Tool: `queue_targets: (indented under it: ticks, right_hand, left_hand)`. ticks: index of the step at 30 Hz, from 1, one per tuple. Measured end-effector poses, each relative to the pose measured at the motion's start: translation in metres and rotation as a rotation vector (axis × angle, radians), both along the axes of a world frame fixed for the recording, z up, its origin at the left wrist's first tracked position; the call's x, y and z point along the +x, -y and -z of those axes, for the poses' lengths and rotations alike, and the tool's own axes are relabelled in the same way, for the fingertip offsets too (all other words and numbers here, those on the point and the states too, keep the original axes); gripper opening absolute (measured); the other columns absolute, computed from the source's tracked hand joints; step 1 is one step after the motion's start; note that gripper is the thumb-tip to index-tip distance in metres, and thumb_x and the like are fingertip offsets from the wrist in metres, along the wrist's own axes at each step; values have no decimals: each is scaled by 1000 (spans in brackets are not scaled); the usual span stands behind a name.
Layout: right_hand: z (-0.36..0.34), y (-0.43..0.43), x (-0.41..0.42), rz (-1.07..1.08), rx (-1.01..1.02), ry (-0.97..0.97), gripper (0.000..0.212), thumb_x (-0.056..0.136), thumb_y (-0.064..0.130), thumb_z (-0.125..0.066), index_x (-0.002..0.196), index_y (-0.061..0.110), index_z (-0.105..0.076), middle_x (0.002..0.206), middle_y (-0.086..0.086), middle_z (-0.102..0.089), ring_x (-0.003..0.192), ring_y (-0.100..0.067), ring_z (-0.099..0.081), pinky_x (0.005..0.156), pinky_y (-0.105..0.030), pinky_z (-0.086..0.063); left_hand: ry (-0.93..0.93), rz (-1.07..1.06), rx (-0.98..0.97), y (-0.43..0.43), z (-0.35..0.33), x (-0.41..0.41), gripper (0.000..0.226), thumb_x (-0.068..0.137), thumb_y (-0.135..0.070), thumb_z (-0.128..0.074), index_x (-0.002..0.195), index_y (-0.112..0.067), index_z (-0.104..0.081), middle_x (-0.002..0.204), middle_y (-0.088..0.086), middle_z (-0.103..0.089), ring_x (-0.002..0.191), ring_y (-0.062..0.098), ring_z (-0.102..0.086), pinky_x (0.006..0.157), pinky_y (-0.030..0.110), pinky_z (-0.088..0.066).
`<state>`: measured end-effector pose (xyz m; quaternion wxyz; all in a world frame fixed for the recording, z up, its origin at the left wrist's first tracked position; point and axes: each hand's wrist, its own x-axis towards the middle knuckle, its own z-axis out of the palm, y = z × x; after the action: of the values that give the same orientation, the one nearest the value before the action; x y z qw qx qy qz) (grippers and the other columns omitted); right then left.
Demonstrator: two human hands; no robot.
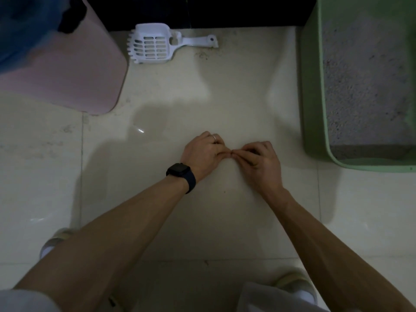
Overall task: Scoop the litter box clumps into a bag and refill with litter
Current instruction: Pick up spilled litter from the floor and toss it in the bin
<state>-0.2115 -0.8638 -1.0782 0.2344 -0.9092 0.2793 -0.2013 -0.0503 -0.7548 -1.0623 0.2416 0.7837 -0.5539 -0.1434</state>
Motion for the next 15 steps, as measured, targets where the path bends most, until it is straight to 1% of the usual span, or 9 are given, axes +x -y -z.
queue_targets:
  ticks: [2,4,5,7,10,13,15]
  right_hand:
    - [-1,1,0,-18,-26,-5,14,89,32,-71,95,23,-80,90,2,-70,84,-22,-57,65,-30,-49]
    - [-2,1,0,-49,-62,-16,14,91,29,-70,95,19,-79,91,0,-70,83,-23,-57,65,-31,-48]
    - [-2,1,1,-70,-86,-24,14,92,27,-69,95,17,-78,91,-2,-69,82,-24,-57,65,-33,-49]
    - [-2,-1,3,-110,-134,-40,15,94,22,-67,93,10,-75,92,-7,-67,79,-27,-58,66,-37,-49]
    - [-1,-7,5,-119,-194,-106,15,96,18,-63,92,6,-69,90,-12,-63,77,-31,-57,64,-41,-46]
    - [-3,-7,7,-121,-284,-205,17,98,20,-59,87,7,-65,85,-11,-59,73,-30,-54,62,-41,-41]
    - [-6,-6,9,-137,-314,-275,19,99,19,-56,84,9,-62,82,-10,-56,72,-30,-52,62,-40,-38]
  left_hand:
    - [31,50,-21,2,3,0,16,83,-33,-68,82,-21,-80,83,-2,-68,73,23,-60,56,23,-44]
    - [86,104,-56,4,5,2,10,82,-27,-73,81,-18,-79,82,0,-68,70,24,-61,56,23,-43]
    - [120,131,-68,4,5,3,6,81,-23,-76,81,-17,-78,84,1,-68,70,24,-61,56,24,-44]
    - [229,177,-47,2,6,1,5,82,-19,-77,84,-16,-74,88,4,-67,71,25,-60,56,28,-44]
    - [416,164,67,0,9,-11,7,88,-18,-65,85,-12,-69,90,8,-65,72,26,-58,59,31,-40]
    - [419,144,123,-1,5,-18,27,90,-15,-41,82,-9,-66,86,11,-63,70,26,-58,59,32,-41]
    - [391,157,142,1,-2,-17,33,88,-14,-34,81,-8,-65,84,12,-63,69,26,-58,58,31,-41]
